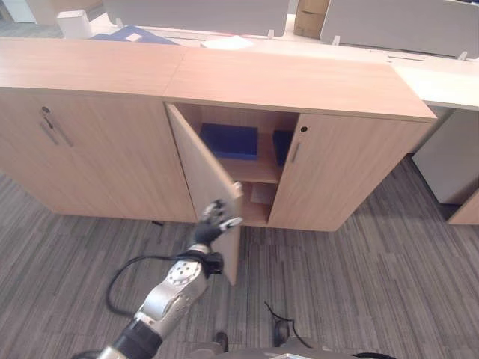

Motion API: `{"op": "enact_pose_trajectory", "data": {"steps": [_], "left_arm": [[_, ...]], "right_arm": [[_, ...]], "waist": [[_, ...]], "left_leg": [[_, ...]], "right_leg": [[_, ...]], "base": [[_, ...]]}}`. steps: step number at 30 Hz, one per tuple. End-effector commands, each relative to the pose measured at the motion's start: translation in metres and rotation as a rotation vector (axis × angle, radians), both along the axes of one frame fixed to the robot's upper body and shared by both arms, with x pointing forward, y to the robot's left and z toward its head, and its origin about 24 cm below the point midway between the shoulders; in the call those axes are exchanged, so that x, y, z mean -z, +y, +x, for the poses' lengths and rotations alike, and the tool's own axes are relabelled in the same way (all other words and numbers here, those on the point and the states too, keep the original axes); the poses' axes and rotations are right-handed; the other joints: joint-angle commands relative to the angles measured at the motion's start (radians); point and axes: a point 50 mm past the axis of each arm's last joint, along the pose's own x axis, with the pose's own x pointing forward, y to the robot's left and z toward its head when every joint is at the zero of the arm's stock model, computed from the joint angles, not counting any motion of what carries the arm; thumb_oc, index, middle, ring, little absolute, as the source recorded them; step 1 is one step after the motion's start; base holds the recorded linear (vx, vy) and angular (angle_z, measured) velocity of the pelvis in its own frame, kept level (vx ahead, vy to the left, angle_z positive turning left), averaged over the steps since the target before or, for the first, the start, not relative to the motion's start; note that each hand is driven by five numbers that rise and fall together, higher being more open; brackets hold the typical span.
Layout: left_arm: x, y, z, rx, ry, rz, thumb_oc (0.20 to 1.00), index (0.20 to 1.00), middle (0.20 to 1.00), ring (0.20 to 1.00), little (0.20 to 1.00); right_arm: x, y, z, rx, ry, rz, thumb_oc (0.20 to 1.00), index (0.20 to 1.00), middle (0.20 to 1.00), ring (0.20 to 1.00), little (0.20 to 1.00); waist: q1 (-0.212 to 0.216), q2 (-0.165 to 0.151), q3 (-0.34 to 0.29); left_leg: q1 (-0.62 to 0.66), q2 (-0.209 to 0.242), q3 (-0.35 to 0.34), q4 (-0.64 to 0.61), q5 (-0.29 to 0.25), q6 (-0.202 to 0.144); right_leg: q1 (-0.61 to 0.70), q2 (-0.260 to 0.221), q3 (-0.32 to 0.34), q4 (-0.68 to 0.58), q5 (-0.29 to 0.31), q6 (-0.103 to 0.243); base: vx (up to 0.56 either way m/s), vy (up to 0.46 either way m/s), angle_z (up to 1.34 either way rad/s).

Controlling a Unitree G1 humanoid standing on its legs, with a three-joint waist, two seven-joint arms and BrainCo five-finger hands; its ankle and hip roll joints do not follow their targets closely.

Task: Put the empty folder in the office cabinet

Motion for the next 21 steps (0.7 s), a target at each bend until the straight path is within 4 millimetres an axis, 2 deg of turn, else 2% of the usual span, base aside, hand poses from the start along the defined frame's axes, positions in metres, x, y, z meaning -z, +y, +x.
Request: {"op": "enact_pose_trajectory", "data": {"steps": [1,3,4,5,6,7,8,10,11,12,13,14,15,17,18,19,20,21], "left_arm": [[-0.028,-0.01,0.015,0.066,-0.042,-0.164,1.0,1.0,1.0,1.0,1.0],[-0.021,-0.015,0.011,0.084,0.002,-0.149,1.0,1.0,1.0,1.0,1.0],[-0.009,-0.016,0.007,0.084,0.059,-0.087,1.0,1.0,1.0,1.0,1.0],[-0.009,-0.016,0.007,0.084,0.059,-0.087,1.0,1.0,1.0,1.0,1.0],[0.005,-0.011,0.006,0.045,0.117,-0.024,1.0,1.0,1.0,1.0,1.0],[0.005,-0.011,0.006,0.045,0.117,-0.024,1.0,1.0,1.0,1.0,1.0],[0.026,0.0,0.003,-0.023,0.21,0.041,1.0,1.0,1.0,1.0,1.0],[0.026,0.0,0.003,-0.023,0.21,0.041,1.0,1.0,1.0,1.0,1.0],[0.054,0.021,0.0,-0.14,0.318,0.146,1.0,1.0,1.0,1.0,1.0],[0.096,0.055,-0.014,-0.281,0.477,0.29,1.0,1.0,1.0,1.0,1.0],[0.117,0.073,-0.026,-0.347,0.574,0.363,1.0,1.0,1.0,1.0,1.0],[0.117,0.073,-0.026,-0.347,0.574,0.363,1.0,1.0,1.0,1.0,1.0],[0.138,0.09,-0.041,-0.404,0.66,0.43,1.0,1.0,1.0,1.0,1.0],[0.138,0.09,-0.041,-0.404,0.66,0.43,1.0,1.0,1.0,1.0,1.0],[0.173,0.116,-0.077,-0.468,0.847,0.541,1.0,1.0,1.0,1.0,1.0],[0.173,0.116,-0.077,-0.468,0.847,0.541,1.0,1.0,1.0,1.0,1.0],[0.198,0.133,-0.122,-0.451,1.105,0.696,1.0,1.0,1.0,1.0,1.0],[0.198,0.133,-0.122,-0.451,1.105,0.696,1.0,1.0,1.0,1.0,1.0]], "right_arm": [[-0.002,-0.02,-0.012,-0.002,0.07,-0.052,1.0,1.0,1.0,1.0,1.0],[-0.002,-0.019,-0.011,-0.008,0.065,-0.051,1.0,1.0,1.0,1.0,1.0],[-0.002,-0.018,-0.009,-0.012,0.053,-0.049,1.0,1.0,1.0,1.0,1.0],[-0.002,-0.018,-0.009,-0.012,0.053,-0.049,1.0,1.0,1.0,1.0,1.0],[-0.002,-0.018,-0.006,-0.016,0.043,-0.049,1.0,1.0,1.0,1.0,1.0],[-0.002,-0.018,-0.006,-0.016,0.043,-0.049,1.0,1.0,1.0,1.0,1.0],[-0.002,-0.019,-0.004,-0.019,0.034,-0.051,1.0,1.0,1.0,1.0,1.0],[-0.002,-0.019,-0.004,-0.019,0.034,-0.051,1.0,1.0,1.0,1.0,1.0],[-0.002,-0.018,-0.002,-0.015,0.031,-0.051,1.0,1.0,1.0,1.0,1.0],[-0.002,-0.019,-0.003,-0.01,0.034,-0.048,1.0,1.0,1.0,1.0,1.0],[-0.002,-0.017,-0.003,-0.008,0.039,-0.046,1.0,1.0,1.0,1.0,1.0],[-0.002,-0.017,-0.003,-0.008,0.039,-0.046,1.0,1.0,1.0,1.0,1.0],[-0.002,-0.016,-0.004,-0.007,0.045,-0.043,1.0,1.0,1.0,1.0,1.0],[-0.002,-0.016,-0.004,-0.007,0.045,-0.043,1.0,1.0,1.0,1.0,1.0],[-0.001,-0.011,-0.006,-0.008,0.06,-0.035,1.0,1.0,1.0,1.0,1.0],[-0.001,-0.011,-0.006,-0.008,0.06,-0.035,1.0,1.0,1.0,1.0,1.0],[-0.001,-0.008,-0.009,-0.011,0.074,-0.026,1.0,1.0,1.0,1.0,1.0],[-0.001,-0.008,-0.009,-0.011,0.074,-0.026,1.0,1.0,1.0,1.0,1.0]], "waist": [[-0.031,0.029,-0.016],[-0.034,0.031,-0.018],[-0.037,0.033,-0.021],[-0.037,0.033,-0.021],[-0.038,0.036,-0.022],[-0.038,0.036,-0.022],[-0.035,0.041,-0.022],[-0.035,0.041,-0.022],[-0.029,0.045,-0.023],[-0.019,0.047,-0.025],[-0.015,0.048,-0.027],[-0.015,0.048,-0.027],[-0.011,0.049,-0.029],[-0.011,0.049,-0.029],[-0.004,0.047,-0.032],[-0.004,0.047,-0.032],[-0.002,0.045,-0.036],[-0.002,0.045,-0.036]], "left_leg": [[-0.004,0.01,-0.028,-0.006,-0.036,0.018],[-0.004,0.01,-0.027,-0.006,-0.037,0.018],[-0.003,0.01,-0.024,-0.006,-0.037,0.017],[-0.003,0.01,-0.024,-0.006,-0.037,0.017],[-0.001,0.01,-0.022,-0.006,-0.038,0.017],[-0.001,0.01,-0.022,-0.006,-0.038,0.017],[-0.001,0.009,-0.02,-0.006,-0.038,0.018],[-0.001,0.009,-0.02,-0.006,-0.038,0.018],[0.001,0.009,-0.019,-0.006,-0.037,0.018],[0.001,0.009,-0.02,-0.006,-0.034,0.016],[0.002,0.009,-0.02,-0.006,-0.033,0.016],[0.002,0.009,-0.02,-0.006,-0.033,0.016],[0.001,0.009,-0.022,-0.006,-0.03,0.015],[0.001,0.009,-0.022,-0.006,-0.03,0.015],[-0.002,0.01,-0.022,-0.006,-0.027,0.015],[-0.002,0.01,-0.022,-0.006,-0.027,0.015],[-0.003,0.013,-0.02,-0.006,-0.026,0.016],[-0.003,0.013,-0.02,-0.006,-0.026,0.016]], "right_leg": [[0.113,0.048,-0.012,-0.105,0.078,0.013],[0.113,0.048,-0.01,-0.105,0.078,0.014],[0.112,0.049,-0.008,-0.105,0.078,0.017],[0.112,0.049,-0.008,-0.105,0.078,0.017],[0.112,0.049,-0.005,-0.105,0.078,0.017],[0.112,0.049,-0.005,-0.105,0.078,0.017],[0.112,0.049,-0.004,-0.105,0.075,0.018],[0.112,0.049,-0.004,-0.105,0.075,0.018],[0.115,0.048,-0.007,-0.105,0.073,0.017],[0.118,0.047,-0.015,-0.105,0.072,0.016],[0.119,0.045,-0.019,-0.105,0.07,0.016],[0.119,0.045,-0.019,-0.105,0.07,0.016],[0.12,0.044,-0.023,-0.105,0.07,0.017],[0.12,0.044,-0.023,-0.105,0.07,0.017],[0.12,0.042,-0.029,-0.105,0.069,0.018],[0.12,0.042,-0.029,-0.105,0.069,0.018],[0.12,0.039,-0.033,-0.105,0.067,0.019],[0.12,0.039,-0.033,-0.105,0.067,0.019]], "base": [[-0.02,0.009,-0.31],[-0.01,0.003,-0.13],[0.0,0.003,-0.13],[-0.01,0.011,-0.16],[-0.01,0.008,-0.03],[-0.02,0.025,-0.08],[-0.01,0.017,-0.05],[-0.01,0.009,-0.03],[0.0,0.0,0.0],[-0.01,0.03,0.03],[0.0,0.0,0.0],[0.0,0.006,0.05],[0.0,0.001,0.04],[0.0,0.0,0.05],[0.0,-0.002,0.06],[0.0,-0.001,0.13],[0.0,0.001,0.07],[0.0,0.0,0.0]]}}
